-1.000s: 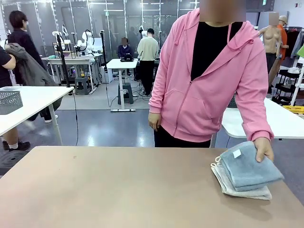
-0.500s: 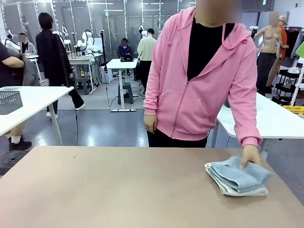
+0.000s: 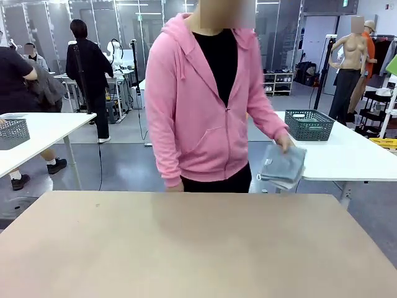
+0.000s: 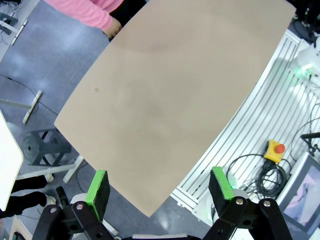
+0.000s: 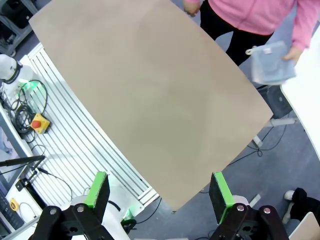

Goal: Fold the towels and place them in the basket.
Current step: Stack the folded Towel with hook on the right side of the table.

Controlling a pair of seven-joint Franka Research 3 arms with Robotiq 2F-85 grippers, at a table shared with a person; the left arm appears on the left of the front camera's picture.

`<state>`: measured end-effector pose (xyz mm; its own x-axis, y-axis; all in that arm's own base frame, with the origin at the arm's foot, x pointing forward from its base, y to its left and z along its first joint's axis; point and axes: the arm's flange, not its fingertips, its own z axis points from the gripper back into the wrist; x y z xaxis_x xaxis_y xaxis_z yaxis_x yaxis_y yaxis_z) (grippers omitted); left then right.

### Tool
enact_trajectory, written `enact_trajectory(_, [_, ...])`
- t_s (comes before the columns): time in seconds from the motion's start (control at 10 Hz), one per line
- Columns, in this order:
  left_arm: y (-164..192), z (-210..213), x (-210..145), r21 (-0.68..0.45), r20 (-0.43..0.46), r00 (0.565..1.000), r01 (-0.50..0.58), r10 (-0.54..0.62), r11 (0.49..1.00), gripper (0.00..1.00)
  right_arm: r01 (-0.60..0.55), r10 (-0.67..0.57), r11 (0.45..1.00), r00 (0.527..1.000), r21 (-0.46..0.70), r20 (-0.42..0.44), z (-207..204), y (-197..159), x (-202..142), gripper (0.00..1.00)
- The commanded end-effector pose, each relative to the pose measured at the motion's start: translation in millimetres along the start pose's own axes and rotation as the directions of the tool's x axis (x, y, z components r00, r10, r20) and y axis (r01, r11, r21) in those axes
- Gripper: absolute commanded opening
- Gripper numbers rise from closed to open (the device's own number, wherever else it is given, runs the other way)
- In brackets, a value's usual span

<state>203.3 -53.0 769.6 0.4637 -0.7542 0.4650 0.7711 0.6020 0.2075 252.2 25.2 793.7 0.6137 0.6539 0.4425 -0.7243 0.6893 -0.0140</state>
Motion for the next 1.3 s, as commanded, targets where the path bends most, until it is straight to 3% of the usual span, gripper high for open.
enact_trajectory(0.0, [0.3, -0.5, -0.6, 0.015, -0.008, 1.0, 0.011, -0.01, 1.0, 1.0, -0.005, 0.005, 1.0, 1.0, 0.001, 0.005, 1.6, 1.5, 0.6, 1.0])
enact_trajectory(1.2, [0.3, -0.5, -0.6, 0.015, -0.008, 1.0, 0.011, -0.01, 1.0, 1.0, -0.005, 0.005, 1.0, 1.0, 0.001, 0.005, 1.6, 1.5, 0.6, 1.0])
